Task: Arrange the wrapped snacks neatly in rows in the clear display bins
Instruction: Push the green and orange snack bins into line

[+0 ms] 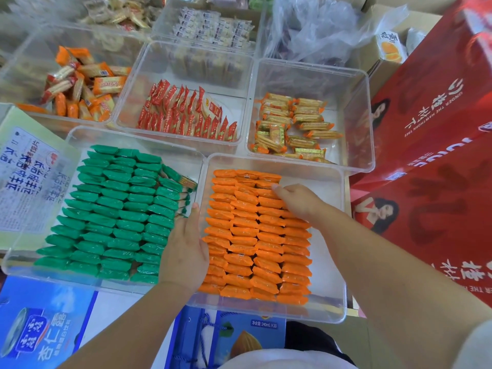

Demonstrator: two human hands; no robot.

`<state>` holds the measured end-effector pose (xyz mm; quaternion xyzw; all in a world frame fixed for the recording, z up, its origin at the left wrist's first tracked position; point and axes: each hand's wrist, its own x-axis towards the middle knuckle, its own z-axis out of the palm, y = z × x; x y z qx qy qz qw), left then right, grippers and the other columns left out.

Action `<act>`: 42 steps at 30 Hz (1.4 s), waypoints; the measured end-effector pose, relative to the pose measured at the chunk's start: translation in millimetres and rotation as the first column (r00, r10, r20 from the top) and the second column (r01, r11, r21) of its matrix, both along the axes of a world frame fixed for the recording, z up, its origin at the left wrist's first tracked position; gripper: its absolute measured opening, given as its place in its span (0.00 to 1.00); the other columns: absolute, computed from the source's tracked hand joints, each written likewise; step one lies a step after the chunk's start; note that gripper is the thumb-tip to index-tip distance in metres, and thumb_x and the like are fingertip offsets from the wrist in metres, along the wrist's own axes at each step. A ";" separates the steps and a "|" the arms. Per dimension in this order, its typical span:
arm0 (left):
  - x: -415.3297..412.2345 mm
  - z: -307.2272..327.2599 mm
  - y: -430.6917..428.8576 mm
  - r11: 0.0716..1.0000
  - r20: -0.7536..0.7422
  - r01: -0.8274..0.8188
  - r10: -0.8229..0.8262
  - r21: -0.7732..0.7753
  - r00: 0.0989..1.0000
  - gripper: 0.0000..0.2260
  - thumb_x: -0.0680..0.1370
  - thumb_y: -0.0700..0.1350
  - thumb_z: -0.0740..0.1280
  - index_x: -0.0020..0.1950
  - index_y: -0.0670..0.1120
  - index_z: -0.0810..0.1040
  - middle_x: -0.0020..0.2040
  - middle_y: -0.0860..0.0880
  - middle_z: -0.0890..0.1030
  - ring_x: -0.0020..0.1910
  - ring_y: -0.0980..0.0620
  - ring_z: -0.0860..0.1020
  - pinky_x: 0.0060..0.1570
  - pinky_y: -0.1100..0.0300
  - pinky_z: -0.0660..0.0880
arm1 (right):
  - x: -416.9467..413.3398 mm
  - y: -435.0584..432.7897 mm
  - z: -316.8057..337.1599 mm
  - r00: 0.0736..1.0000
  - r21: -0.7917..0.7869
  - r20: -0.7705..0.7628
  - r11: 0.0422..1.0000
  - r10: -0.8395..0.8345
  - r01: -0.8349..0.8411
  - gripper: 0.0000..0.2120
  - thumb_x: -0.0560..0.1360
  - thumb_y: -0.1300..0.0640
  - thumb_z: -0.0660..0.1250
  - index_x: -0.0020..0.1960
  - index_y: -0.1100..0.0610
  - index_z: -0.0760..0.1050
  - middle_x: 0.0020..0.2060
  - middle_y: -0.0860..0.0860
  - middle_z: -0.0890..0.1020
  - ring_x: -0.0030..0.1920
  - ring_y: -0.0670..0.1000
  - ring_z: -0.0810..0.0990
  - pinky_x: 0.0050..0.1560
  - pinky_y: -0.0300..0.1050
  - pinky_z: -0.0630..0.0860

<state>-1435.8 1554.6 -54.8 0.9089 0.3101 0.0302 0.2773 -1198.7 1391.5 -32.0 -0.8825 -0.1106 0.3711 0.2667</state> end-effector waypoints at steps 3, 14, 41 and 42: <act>0.5 0.6 -1.1 1.000 -0.002 -0.012 0.012 -0.002 1.000 0.31 0.81 0.40 0.62 0.82 0.50 0.55 0.67 0.44 0.71 0.58 0.44 0.75 0.47 0.51 0.76 | -10.2 -11.9 -5.6 0.954 0.133 0.103 0.955 -0.281 0.267 0.24 0.82 0.40 0.54 0.61 0.56 0.78 0.60 0.55 0.81 0.58 0.55 0.78 0.58 0.51 0.73; 0.8 3.6 0.0 0.999 -0.001 -0.013 0.013 -0.037 1.000 0.31 0.81 0.39 0.61 0.82 0.48 0.55 0.67 0.42 0.71 0.57 0.44 0.74 0.48 0.48 0.76 | -63.0 -24.4 -16.5 0.722 0.098 -0.260 0.726 -0.641 0.681 0.21 0.85 0.45 0.49 0.70 0.54 0.71 0.61 0.55 0.78 0.60 0.59 0.77 0.61 0.58 0.74; 2.3 1.1 0.7 1.000 0.008 -0.006 0.006 -0.031 1.000 0.31 0.79 0.39 0.62 0.81 0.49 0.55 0.66 0.41 0.71 0.58 0.40 0.75 0.51 0.43 0.76 | -137.3 -53.9 0.3 0.676 0.004 -0.502 0.780 -0.539 0.625 0.16 0.83 0.41 0.57 0.65 0.46 0.74 0.58 0.52 0.83 0.55 0.57 0.83 0.61 0.59 0.78; 2.2 1.4 0.5 0.999 0.008 -0.004 0.004 -0.033 1.000 0.31 0.79 0.39 0.62 0.81 0.49 0.55 0.67 0.41 0.71 0.59 0.41 0.75 0.52 0.43 0.76 | -138.1 -53.7 0.8 0.688 0.000 -0.492 0.790 -0.533 0.613 0.17 0.82 0.40 0.58 0.66 0.47 0.73 0.59 0.52 0.82 0.56 0.57 0.82 0.63 0.60 0.77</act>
